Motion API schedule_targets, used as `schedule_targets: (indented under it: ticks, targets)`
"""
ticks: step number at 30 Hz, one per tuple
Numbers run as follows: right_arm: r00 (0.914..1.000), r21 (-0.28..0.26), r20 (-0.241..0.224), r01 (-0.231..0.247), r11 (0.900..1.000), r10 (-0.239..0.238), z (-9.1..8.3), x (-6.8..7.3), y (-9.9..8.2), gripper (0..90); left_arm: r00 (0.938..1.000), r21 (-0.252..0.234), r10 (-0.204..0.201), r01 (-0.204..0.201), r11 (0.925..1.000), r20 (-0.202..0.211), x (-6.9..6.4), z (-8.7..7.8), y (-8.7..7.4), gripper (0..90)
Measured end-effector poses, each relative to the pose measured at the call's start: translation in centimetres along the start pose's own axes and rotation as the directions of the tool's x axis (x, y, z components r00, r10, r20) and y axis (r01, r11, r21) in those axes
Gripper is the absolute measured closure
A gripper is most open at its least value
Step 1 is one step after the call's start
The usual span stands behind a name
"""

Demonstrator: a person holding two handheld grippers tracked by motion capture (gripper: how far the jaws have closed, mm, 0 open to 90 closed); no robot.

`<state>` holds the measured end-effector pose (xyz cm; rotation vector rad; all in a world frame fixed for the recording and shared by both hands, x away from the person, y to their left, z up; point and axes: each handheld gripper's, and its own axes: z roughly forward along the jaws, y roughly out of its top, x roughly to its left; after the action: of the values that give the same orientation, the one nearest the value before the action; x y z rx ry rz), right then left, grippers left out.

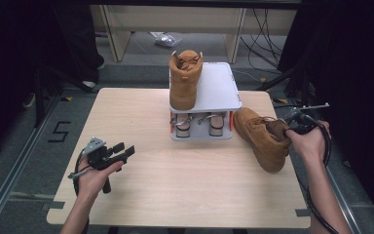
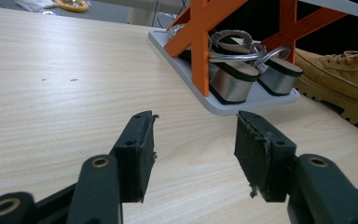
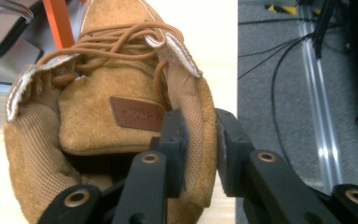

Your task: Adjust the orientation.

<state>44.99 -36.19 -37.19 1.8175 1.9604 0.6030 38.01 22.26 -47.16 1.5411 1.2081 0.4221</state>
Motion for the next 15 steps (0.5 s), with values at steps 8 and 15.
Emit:
schedule_targets:
  ticks: [8, 15]
  targets:
    - [0.9921, 0.08, -0.027, -0.12, 0.9895, 0.123, -1.2, 2.2, -0.2, 77.6, 1.0, 0.001, -0.003, 0.003, 1.0, 0.0, 0.1, 0.1, 0.0, 46.7]
    - [0.9952, 0.115, -0.013, -0.095, 0.9888, 0.097, -1.3, 2.8, -0.4, 74.8, 1.0, 0.001, -0.002, 0.002, 1.0, 0.0, 0.1, 0.1, -0.1, 46.7]
